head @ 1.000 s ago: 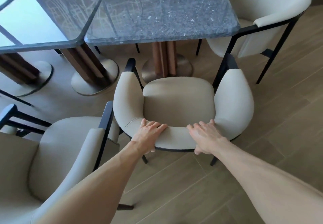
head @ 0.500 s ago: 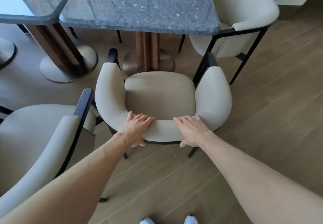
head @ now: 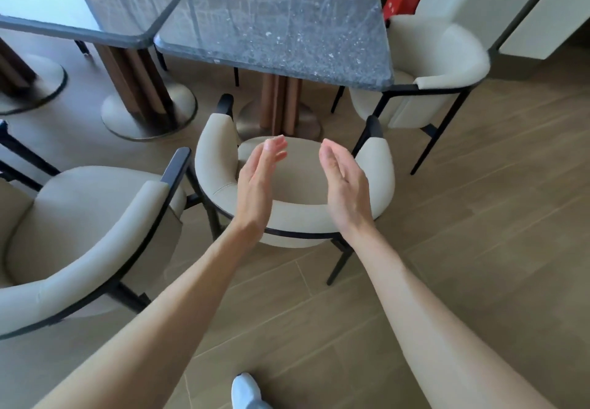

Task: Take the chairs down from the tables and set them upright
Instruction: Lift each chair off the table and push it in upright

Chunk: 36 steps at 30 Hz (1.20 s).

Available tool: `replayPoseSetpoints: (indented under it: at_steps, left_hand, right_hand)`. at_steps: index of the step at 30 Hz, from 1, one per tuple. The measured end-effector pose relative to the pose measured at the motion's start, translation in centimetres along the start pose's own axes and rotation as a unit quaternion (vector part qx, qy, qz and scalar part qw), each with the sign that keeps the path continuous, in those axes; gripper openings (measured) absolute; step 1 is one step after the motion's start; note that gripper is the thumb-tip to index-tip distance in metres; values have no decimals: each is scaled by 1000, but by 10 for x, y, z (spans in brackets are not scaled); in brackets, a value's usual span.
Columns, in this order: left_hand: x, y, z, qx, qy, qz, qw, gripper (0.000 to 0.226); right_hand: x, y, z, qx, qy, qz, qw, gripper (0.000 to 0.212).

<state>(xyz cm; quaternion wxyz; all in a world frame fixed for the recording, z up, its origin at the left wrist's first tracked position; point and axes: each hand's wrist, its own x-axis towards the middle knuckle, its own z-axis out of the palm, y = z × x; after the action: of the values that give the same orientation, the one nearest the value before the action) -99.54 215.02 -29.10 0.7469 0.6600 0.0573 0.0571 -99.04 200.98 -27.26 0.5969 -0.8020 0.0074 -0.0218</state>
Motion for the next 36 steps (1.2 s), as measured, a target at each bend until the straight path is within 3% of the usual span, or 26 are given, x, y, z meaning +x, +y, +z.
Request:
replayPoseSetpoints:
  at_steps: [11,18,27,36]
  left_hand:
    - [-167,102,-9,-25,105,121,987,46]
    - [-247,164,-53,-30,159,161,973,37]
    - [-292,202,-180,-23,203,193,960,39]
    - [-315,190,-400,22,225,100,969,35]
  right_hand:
    - [-142,-83,-60,74,2,-63,995,59]
    - [-210,-166,-32,107,-58,-133,984,57]
    - [-266,-231,87,115,-113,-171,972,49]
    - [-315,-248,285,83,-113,-110,984,37]
